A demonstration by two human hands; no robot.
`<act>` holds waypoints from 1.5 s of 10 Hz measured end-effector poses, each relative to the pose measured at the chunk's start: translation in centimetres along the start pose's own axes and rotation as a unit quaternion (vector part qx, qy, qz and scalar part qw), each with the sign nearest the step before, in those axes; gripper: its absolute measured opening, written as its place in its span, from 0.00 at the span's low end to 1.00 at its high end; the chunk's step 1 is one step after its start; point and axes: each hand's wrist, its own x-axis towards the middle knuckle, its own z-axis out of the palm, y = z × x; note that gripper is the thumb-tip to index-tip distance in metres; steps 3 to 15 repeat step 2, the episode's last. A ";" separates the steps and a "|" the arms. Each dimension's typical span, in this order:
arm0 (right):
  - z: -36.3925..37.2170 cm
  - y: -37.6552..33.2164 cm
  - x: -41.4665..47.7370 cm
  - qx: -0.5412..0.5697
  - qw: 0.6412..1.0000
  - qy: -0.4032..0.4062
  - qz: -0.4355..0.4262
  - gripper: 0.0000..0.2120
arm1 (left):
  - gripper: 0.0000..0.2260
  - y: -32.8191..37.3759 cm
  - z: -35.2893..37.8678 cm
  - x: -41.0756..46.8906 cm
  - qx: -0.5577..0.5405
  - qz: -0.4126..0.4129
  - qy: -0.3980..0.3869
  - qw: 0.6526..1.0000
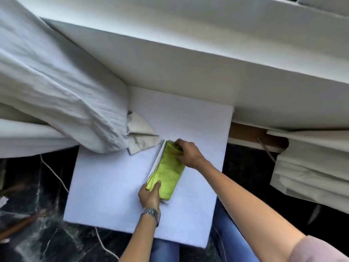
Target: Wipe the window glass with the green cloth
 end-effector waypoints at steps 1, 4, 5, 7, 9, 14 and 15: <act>0.0 0.1 -0.8 -0.015 0.999 0.025 -0.026 0.23 | 0.16 0.5 -0.1 -0.5 0.055 -0.057 0.035 0.996; -1.3 -1.2 -2.7 -0.042 0.997 0.037 -0.058 0.23 | 0.22 2.5 -0.4 -2.1 0.092 -0.102 0.042 0.990; -1.3 -1.2 -2.7 -0.042 0.997 0.037 -0.058 0.23 | 0.22 2.5 -0.4 -2.1 0.092 -0.102 0.042 0.990; -1.3 -1.2 -2.7 -0.042 0.997 0.037 -0.058 0.23 | 0.22 2.5 -0.4 -2.1 0.092 -0.102 0.042 0.990; -1.3 -1.2 -2.7 -0.042 0.997 0.037 -0.058 0.23 | 0.22 2.5 -0.4 -2.1 0.092 -0.102 0.042 0.990; -1.3 -1.2 -2.7 -0.042 0.997 0.037 -0.058 0.23 | 0.22 2.5 -0.4 -2.1 0.092 -0.102 0.042 0.990; -1.3 -1.2 -2.7 -0.042 0.997 0.037 -0.058 0.23 | 0.22 2.5 -0.4 -2.1 0.092 -0.102 0.042 0.990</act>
